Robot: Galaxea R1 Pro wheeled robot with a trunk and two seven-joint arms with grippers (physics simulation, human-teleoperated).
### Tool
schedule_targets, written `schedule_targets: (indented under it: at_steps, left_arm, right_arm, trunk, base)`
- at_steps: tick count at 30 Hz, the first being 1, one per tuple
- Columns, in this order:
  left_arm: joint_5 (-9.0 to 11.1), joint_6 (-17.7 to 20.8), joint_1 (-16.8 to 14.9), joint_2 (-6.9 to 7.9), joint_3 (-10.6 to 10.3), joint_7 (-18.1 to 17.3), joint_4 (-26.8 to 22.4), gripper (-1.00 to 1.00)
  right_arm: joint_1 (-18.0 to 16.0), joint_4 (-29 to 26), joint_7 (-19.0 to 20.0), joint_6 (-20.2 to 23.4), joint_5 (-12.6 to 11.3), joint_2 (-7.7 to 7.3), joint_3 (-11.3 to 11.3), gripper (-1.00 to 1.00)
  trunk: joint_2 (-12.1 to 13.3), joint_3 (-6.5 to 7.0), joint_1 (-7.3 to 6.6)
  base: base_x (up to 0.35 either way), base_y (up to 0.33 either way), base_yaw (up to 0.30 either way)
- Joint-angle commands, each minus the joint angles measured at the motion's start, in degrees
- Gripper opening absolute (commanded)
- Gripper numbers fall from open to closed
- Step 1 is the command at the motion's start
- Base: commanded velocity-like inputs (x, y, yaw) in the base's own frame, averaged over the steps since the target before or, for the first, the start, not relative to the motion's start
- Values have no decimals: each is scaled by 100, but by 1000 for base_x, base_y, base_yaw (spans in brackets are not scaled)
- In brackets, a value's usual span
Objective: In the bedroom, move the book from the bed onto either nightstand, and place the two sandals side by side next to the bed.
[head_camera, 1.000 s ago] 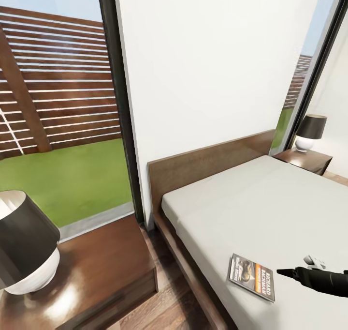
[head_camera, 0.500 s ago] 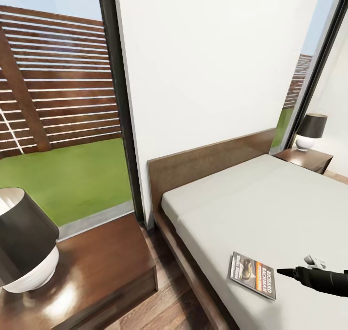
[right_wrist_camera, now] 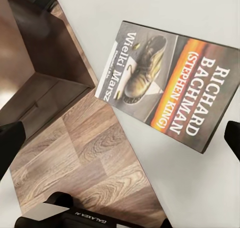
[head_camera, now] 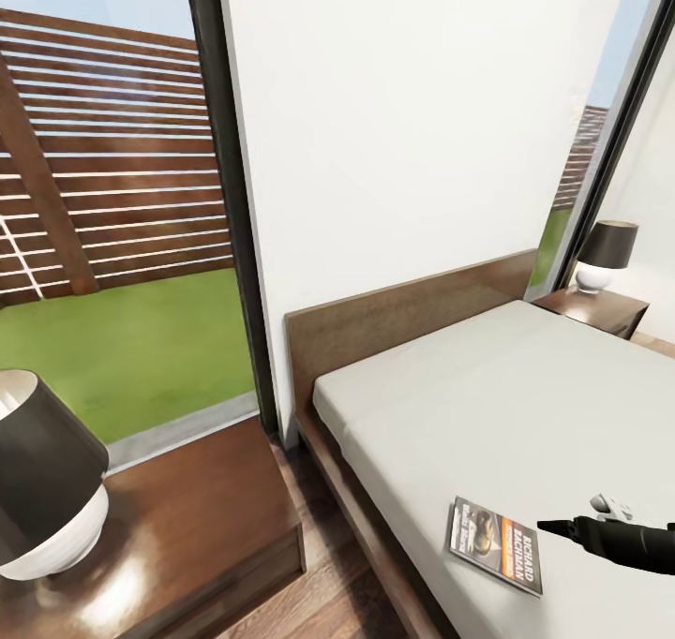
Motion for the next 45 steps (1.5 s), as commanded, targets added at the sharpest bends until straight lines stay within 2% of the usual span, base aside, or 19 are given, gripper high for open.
schedule_targets:
  at_steps: [1, 15, 31, 39, 45]
  left_arm:
    - [-50, -19, -4, 1, 50, -17, 5, 100]
    - [-44, -12, -4, 0, 48, -20, 5, 100]
    - [-45, -11, -4, -1, 49, -20, 5, 100]
    - [-46, -11, -4, -1, 49, -20, 5, 100]
    - [-48, -11, -4, -2, 49, -20, 5, 100]
  right_arm:
    - [-5, 0, -11, 35, -37, -6, 13, 100]
    - [-5, 11, -7, 36, -35, -10, 11, 100]
    - [-5, 5, -7, 25, -36, -14, 6, 100]
    - [-5, 2, -14, 5, -36, -14, 2, 100]
    - [-5, 2, -14, 1, -35, -14, 2, 100]
  trunk:
    - [-3, -6, 0]
    - [-3, -6, 0]
    - [-645, -293, 351]
    - [-645, -293, 351]
    - [-885, -401, 483]
  base:
    - [4, 0, 0]
    - [0, 0, 0]
    - [0, 0, 0]
    - [0, 0, 0]
    - [0, 0, 0]
